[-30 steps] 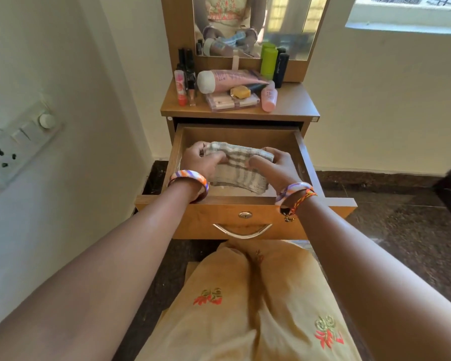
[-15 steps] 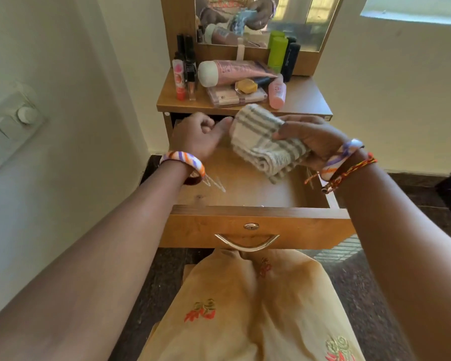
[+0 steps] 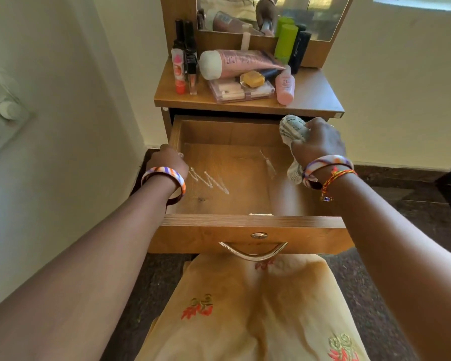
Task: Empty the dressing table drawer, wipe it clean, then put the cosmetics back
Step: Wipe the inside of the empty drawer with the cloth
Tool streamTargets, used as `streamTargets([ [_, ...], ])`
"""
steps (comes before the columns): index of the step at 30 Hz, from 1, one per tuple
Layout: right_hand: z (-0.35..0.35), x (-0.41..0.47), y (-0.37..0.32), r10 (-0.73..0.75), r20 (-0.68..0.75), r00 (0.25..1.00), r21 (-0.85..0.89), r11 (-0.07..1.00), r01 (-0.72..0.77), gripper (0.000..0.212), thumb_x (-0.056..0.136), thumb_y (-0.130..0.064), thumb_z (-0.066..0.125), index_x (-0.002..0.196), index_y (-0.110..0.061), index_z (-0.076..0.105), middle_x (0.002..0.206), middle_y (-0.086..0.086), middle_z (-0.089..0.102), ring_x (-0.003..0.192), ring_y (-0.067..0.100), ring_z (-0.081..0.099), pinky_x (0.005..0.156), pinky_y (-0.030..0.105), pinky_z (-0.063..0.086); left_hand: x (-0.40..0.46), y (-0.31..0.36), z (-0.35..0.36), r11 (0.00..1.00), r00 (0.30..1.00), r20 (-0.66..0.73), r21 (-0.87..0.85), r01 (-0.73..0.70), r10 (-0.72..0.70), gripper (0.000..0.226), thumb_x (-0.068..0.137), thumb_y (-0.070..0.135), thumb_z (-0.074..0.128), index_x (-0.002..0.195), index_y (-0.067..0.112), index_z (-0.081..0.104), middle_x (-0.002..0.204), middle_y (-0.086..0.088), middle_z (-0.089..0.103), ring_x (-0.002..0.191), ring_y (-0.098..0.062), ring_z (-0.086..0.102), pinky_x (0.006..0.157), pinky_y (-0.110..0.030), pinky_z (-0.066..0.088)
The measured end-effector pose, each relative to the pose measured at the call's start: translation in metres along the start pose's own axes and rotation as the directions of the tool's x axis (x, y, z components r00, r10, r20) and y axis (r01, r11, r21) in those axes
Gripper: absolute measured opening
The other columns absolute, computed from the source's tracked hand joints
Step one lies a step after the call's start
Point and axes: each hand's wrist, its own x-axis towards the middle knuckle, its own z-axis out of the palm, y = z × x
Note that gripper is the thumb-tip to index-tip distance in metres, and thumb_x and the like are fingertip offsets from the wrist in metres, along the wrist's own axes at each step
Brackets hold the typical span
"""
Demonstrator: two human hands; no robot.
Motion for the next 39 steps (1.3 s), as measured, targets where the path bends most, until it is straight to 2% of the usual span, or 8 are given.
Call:
streamTargets([
  [9, 0.047, -0.005, 0.002, 0.061, 0.415, 0.908, -0.461, 0.874, 0.152, 0.044, 0.088, -0.011, 0.059, 0.129, 0.000, 0.049, 0.135, 0.020, 0.044, 0.125, 0.037, 0.046, 0.100, 0.041, 0.042, -0.001, 0.000, 0.003, 1.000, 1.000, -0.013, 0.016, -0.016, 0.016, 0.037, 0.100, 0.019, 0.038, 0.130, -0.004, 0.041, 0.124, -0.024, 0.055, 0.112, -0.037, 0.056, 0.089, -0.038, 0.047],
  [13, 0.055, -0.004, -0.014, -0.120, 0.572, 0.811, -0.367, 0.847, 0.384, 0.048, 0.087, -0.025, 0.058, 0.132, -0.011, 0.048, 0.132, 0.013, 0.052, 0.117, 0.031, 0.053, 0.091, 0.032, 0.045, -0.001, -0.001, 0.003, 1.000, 1.000, -0.018, 0.005, -0.018, 0.018, 0.037, 0.101, 0.020, 0.037, 0.130, -0.003, 0.041, 0.124, -0.023, 0.055, 0.112, -0.036, 0.057, 0.089, -0.038, 0.047],
  [17, 0.053, -0.021, -0.015, -0.168, 0.755, 0.634, -0.221, 0.844, 0.488, 0.074, 0.084, -0.041, 0.063, 0.147, -0.025, 0.028, 0.149, 0.009, 0.024, 0.130, 0.030, 0.041, 0.104, 0.034, 0.039, -0.001, -0.002, 0.002, 0.999, 0.999, -0.004, -0.013, -0.032, 0.031, 0.036, 0.101, 0.020, 0.037, 0.130, -0.002, 0.040, 0.124, -0.023, 0.055, 0.112, -0.036, 0.057, 0.089, -0.038, 0.048],
  [26, 0.062, 0.019, 0.014, 0.159, 0.523, 0.838, -0.581, 0.786, 0.213, 0.071, 0.086, -0.048, 0.054, 0.145, -0.016, 0.030, 0.154, 0.018, 0.017, 0.140, 0.040, 0.020, 0.113, 0.045, 0.026, 0.001, -0.002, 0.005, 0.999, 0.999, -0.008, 0.023, -0.042, 0.042, 0.035, 0.100, 0.016, 0.040, 0.129, -0.002, 0.040, 0.121, -0.023, 0.057, 0.108, -0.036, 0.059, 0.086, -0.038, 0.049],
  [30, 0.083, 0.016, -0.012, -0.017, 0.597, 0.802, -0.428, 0.839, 0.336, 0.055, 0.087, -0.037, 0.057, 0.137, -0.019, 0.043, 0.149, 0.011, 0.035, 0.134, 0.036, 0.037, 0.103, 0.038, 0.038, 0.003, -0.003, 0.006, 0.998, 0.999, -0.006, 0.039, -0.041, 0.041, 0.035, 0.099, 0.016, 0.041, 0.129, -0.002, 0.040, 0.122, -0.023, 0.057, 0.108, -0.036, 0.059, 0.087, -0.037, 0.049],
  [34, 0.072, -0.010, -0.021, -0.139, 0.711, 0.689, -0.298, 0.828, 0.475, 0.066, 0.089, -0.038, 0.057, 0.146, -0.030, 0.026, 0.158, 0.008, 0.007, 0.139, 0.038, 0.024, 0.108, 0.043, 0.033, 0.004, -0.003, 0.007, 0.998, 0.999, -0.010, 0.043, -0.042, 0.042, 0.033, 0.100, 0.016, 0.040, 0.127, -0.002, 0.040, 0.120, -0.023, 0.058, 0.107, -0.035, 0.060, 0.083, -0.036, 0.049],
  [37, 0.049, -0.011, -0.010, 0.021, 0.706, 0.708, -0.432, 0.804, 0.407, 0.059, 0.092, -0.040, 0.053, 0.144, -0.019, 0.034, 0.144, 0.014, 0.037, 0.121, 0.031, 0.050, 0.094, 0.033, 0.044, 0.005, -0.003, 0.007, 0.998, 0.999, -0.015, 0.041, -0.045, 0.046, 0.033, 0.099, 0.016, 0.041, 0.127, -0.002, 0.041, 0.120, -0.023, 0.058, 0.106, -0.035, 0.061, 0.083, -0.035, 0.049],
  [39, 0.039, -0.003, -0.006, 0.117, 0.680, 0.724, -0.438, 0.857, 0.273, 0.043, 0.094, -0.032, 0.052, 0.131, -0.010, 0.050, 0.102, 0.008, 0.062, 0.084, 0.022, 0.062, 0.067, 0.023, 0.046, 0.005, -0.003, 0.008, 0.998, 0.999, -0.015, 0.041, -0.043, 0.044, 0.033, 0.099, 0.016, 0.041, 0.127, -0.002, 0.041, 0.119, -0.022, 0.059, 0.105, -0.034, 0.061, 0.082, -0.035, 0.049],
])
